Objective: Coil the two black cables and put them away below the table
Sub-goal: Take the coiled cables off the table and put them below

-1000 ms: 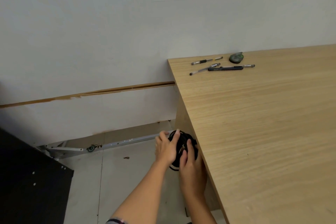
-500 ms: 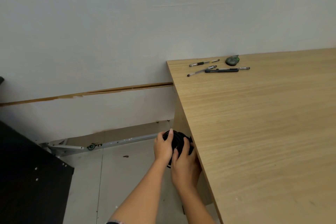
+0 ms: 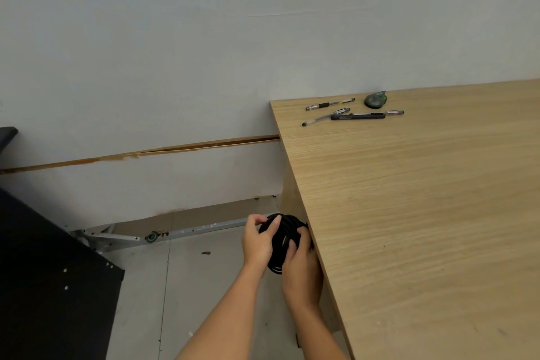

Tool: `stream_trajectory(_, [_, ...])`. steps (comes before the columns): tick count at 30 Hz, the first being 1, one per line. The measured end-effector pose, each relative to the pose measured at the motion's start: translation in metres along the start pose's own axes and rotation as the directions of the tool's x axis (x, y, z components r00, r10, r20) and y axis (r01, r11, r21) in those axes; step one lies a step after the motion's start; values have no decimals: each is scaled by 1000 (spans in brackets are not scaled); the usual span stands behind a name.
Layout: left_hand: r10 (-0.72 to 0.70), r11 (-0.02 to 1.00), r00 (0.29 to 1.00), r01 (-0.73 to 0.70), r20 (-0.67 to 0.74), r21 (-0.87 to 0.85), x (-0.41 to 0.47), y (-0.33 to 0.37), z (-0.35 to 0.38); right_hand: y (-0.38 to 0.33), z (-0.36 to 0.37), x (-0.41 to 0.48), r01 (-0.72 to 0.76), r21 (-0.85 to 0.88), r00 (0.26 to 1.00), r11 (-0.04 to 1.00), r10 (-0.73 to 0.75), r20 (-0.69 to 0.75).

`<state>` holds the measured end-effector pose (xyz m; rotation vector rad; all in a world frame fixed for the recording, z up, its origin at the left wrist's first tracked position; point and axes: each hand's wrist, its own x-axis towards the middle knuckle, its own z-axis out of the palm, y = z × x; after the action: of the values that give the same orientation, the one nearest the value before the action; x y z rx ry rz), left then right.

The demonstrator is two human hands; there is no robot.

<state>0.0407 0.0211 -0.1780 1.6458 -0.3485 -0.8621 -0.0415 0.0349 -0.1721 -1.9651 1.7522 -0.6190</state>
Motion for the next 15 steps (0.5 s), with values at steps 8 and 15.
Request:
stream_trajectory(8, [55, 998, 995, -53, 83, -18, -3, -3, 4, -10, -16, -3, -14, 68, 999, 998, 16, -27])
stream_trajectory(15, [53, 998, 995, -50, 78, -40, -3, -3, 14, -2, 2, 10, 48, -189, 998, 981, -42, 37])
